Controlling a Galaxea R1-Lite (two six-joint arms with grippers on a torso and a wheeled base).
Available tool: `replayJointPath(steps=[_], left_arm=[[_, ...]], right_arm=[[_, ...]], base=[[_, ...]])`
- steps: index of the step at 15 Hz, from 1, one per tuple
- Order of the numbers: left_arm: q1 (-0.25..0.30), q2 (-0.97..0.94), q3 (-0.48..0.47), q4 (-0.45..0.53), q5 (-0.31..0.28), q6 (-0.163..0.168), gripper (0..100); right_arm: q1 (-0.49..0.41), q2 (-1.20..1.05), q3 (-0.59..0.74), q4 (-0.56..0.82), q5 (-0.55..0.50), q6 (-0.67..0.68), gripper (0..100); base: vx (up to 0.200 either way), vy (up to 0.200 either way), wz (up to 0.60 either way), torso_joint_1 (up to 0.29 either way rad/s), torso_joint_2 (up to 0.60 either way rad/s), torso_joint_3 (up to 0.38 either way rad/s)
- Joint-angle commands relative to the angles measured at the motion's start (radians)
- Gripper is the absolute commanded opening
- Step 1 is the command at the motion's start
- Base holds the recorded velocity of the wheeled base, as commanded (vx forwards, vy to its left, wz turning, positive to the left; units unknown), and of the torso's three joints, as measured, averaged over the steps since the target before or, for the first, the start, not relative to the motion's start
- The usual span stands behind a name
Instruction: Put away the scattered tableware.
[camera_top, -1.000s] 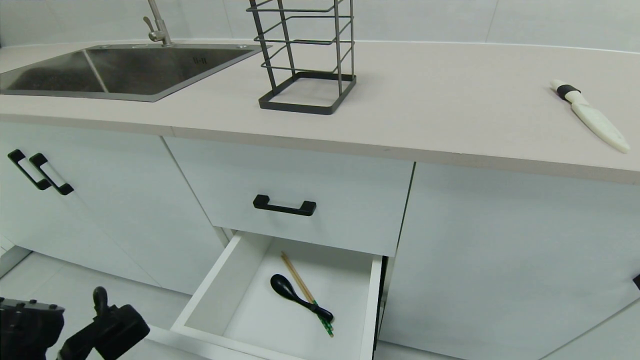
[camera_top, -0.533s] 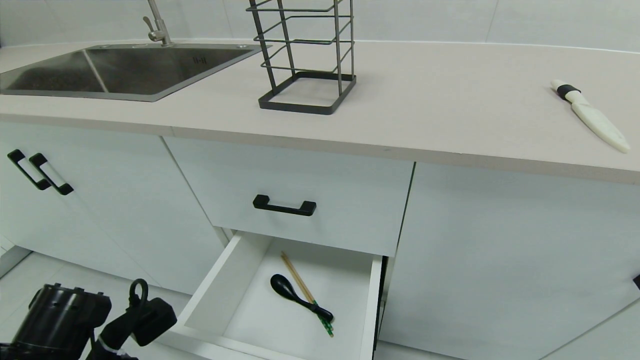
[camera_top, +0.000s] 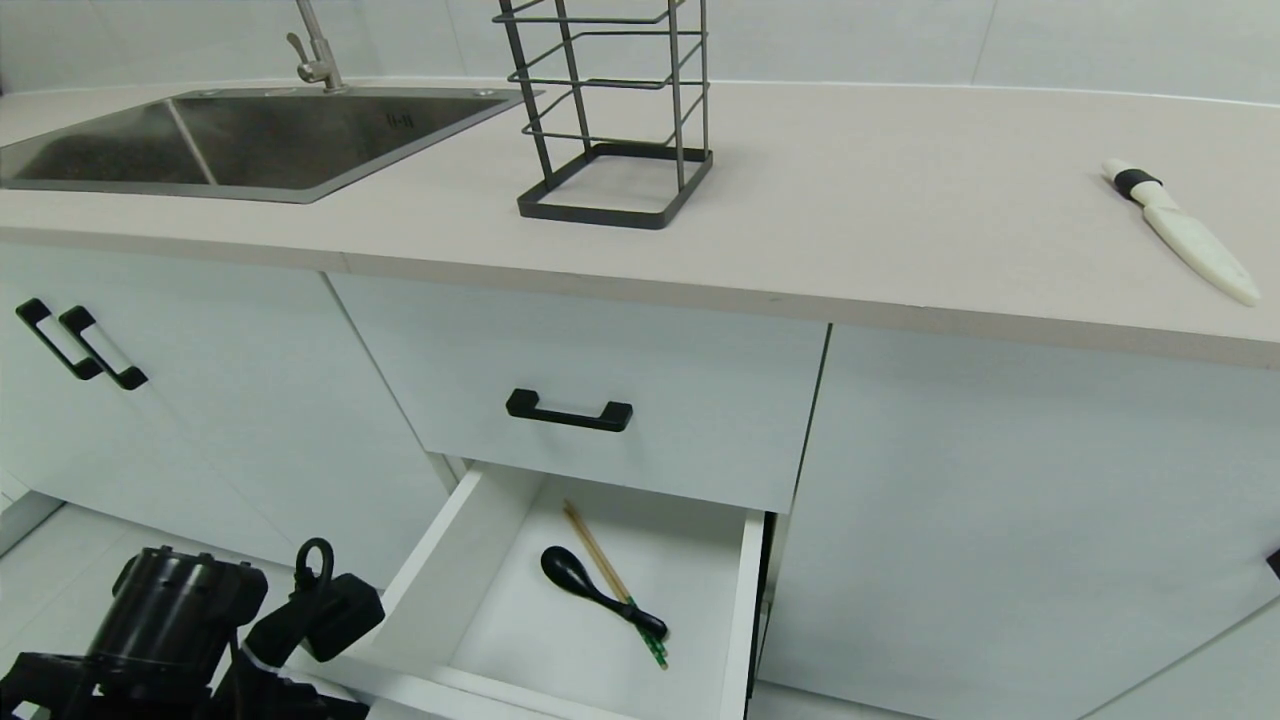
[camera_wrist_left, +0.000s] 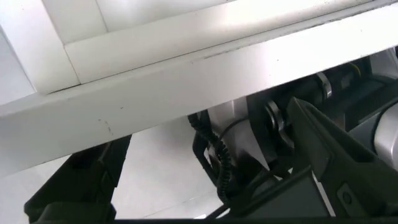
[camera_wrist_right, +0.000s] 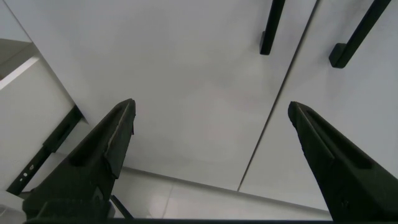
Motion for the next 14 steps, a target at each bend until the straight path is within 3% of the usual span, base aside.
replayJointPath(steps=[1, 10, 14], left_arm=[[0.0, 0.039, 0.002, -0.052, 0.0, 0.001, 100], [0.0, 0.138, -0.007, -0.27, 0.0, -0.002, 100], [0.0, 0.227, -0.007, -0.451, 0.0, -0.005, 100]], right_arm=[[0.0, 0.003, 0.0, 0.0, 0.0, 0.001, 100], [0.0, 0.003, 0.0, 0.0, -0.001, 0.001, 100], [0.0, 0.003, 0.0, 0.0, -0.001, 0.001, 100]], base=[[0.0, 0.0, 0.0, 0.0, 0.0, 0.0], [0.0, 0.0, 0.0, 0.0, 0.0, 0.0], [0.0, 0.0, 0.0, 0.0, 0.0, 0.0]])
